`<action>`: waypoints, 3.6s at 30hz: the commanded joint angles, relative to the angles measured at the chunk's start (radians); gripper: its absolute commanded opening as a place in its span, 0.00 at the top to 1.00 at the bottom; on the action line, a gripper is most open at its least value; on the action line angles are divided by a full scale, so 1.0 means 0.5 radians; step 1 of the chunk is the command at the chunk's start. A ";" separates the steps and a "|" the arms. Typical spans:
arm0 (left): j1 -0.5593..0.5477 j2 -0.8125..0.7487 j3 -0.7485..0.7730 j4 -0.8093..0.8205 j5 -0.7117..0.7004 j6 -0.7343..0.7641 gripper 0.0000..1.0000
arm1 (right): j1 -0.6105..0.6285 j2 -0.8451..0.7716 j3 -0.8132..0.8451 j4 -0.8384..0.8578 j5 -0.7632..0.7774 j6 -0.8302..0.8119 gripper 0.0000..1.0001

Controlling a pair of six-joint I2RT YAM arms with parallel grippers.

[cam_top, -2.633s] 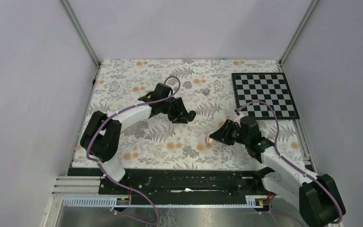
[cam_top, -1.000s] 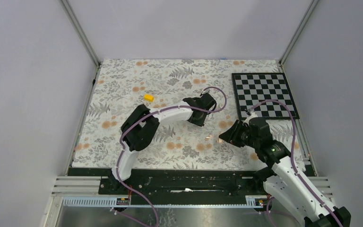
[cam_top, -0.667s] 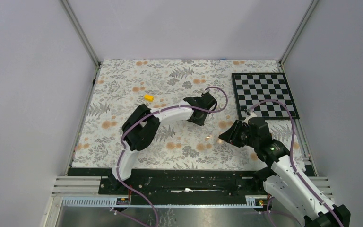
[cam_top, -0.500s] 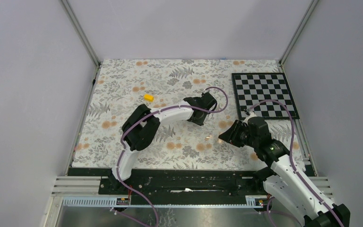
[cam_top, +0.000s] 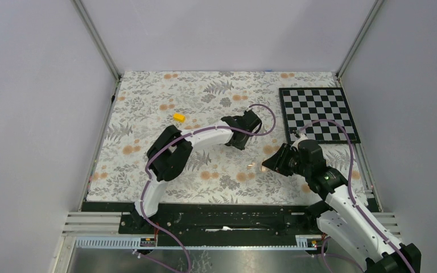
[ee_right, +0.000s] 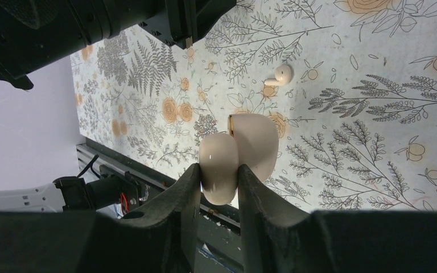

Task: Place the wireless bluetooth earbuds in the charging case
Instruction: Pick up the earbud from the center of the board, then place the earbud at the center of the board.

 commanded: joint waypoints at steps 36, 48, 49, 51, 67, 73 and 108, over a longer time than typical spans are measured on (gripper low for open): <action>-0.008 0.036 0.072 0.008 0.183 -0.037 0.70 | -0.009 0.046 0.011 0.161 -0.098 0.042 1.00; -0.015 -0.046 0.020 0.006 0.122 -0.032 0.81 | -0.009 0.083 0.050 0.184 -0.130 0.049 1.00; -0.015 -0.059 0.011 0.005 0.116 -0.032 0.81 | -0.009 0.078 0.050 0.185 -0.130 0.052 1.00; -0.015 -0.092 -0.006 0.007 0.116 -0.037 0.83 | -0.009 0.072 0.061 0.185 -0.131 0.053 1.00; 0.023 -0.332 -0.040 0.031 0.200 -0.113 0.87 | -0.009 0.042 -0.123 0.340 -0.242 0.141 1.00; 0.058 -0.570 -0.046 0.048 0.157 -0.108 0.87 | -0.008 0.081 -0.335 0.861 -0.473 0.381 1.00; 0.306 -1.359 -0.209 0.471 1.270 -0.072 0.84 | -0.009 0.622 -0.283 2.358 -1.192 0.962 1.00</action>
